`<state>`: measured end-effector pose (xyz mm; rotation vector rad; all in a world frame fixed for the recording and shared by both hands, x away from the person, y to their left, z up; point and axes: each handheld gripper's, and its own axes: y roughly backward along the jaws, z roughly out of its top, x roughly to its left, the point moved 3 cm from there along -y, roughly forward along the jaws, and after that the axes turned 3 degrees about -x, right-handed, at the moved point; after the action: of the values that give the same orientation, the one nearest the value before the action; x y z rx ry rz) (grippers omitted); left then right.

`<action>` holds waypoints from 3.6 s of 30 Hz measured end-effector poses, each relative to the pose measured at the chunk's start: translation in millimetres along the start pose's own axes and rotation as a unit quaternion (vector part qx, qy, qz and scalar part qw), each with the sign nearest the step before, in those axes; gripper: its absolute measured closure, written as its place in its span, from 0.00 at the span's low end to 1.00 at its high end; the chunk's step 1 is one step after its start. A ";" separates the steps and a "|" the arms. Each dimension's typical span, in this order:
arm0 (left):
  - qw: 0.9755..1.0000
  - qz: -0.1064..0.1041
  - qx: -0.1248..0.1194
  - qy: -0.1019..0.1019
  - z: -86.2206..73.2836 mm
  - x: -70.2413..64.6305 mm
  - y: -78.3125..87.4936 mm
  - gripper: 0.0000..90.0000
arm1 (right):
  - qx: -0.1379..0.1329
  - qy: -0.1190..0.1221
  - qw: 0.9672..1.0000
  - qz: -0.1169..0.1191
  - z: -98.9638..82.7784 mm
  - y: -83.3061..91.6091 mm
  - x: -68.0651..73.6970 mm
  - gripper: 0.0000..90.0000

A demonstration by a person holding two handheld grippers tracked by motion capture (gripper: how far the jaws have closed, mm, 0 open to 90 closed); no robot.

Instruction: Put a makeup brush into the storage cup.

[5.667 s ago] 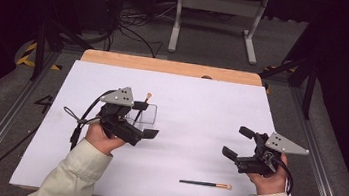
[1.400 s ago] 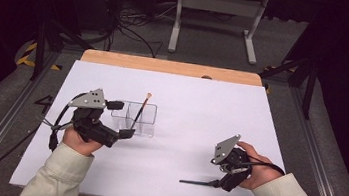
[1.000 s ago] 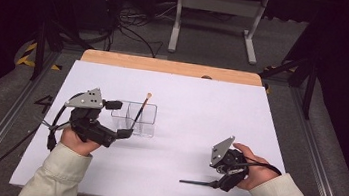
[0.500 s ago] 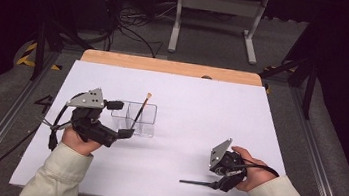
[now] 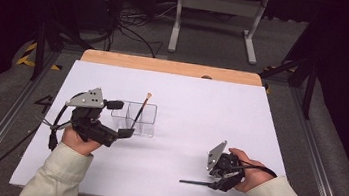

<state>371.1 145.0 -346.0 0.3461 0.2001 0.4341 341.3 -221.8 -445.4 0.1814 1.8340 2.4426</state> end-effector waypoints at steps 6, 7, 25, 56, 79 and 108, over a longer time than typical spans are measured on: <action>1.000 0.001 0.001 0.001 -0.1 0.4 0.0 0.05 | 0.014 0.001 1.000 -0.004 -0.2 -2.8 -1.2 0.69; 1.000 0.002 -0.001 0.002 -0.1 0.6 0.1 0.05 | 0.015 -0.001 1.000 -0.004 -0.3 -3.5 -1.2 0.69; 1.000 0.018 0.009 -0.005 -1.2 0.2 -1.7 0.05 | 0.029 0.012 0.999 -0.016 0.9 -4.9 -0.1 0.88; 1.000 -0.005 0.015 -0.009 -2.3 -12.4 -14.4 0.11 | 0.021 0.057 0.997 -0.042 27.5 30.2 1.1 0.92; 0.999 -0.027 0.035 -0.032 -4.4 -23.9 -29.6 0.16 | 0.001 0.096 0.994 -0.052 71.4 61.2 -0.2 0.92; 0.993 -0.070 0.072 -0.064 -11.0 -43.2 -58.8 0.27 | -0.031 0.112 0.992 -0.045 103.0 64.2 7.9 0.92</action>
<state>351.9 79.0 -372.8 0.4976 0.1296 0.2592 348.6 -140.8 -355.0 -0.1845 1.8000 2.5413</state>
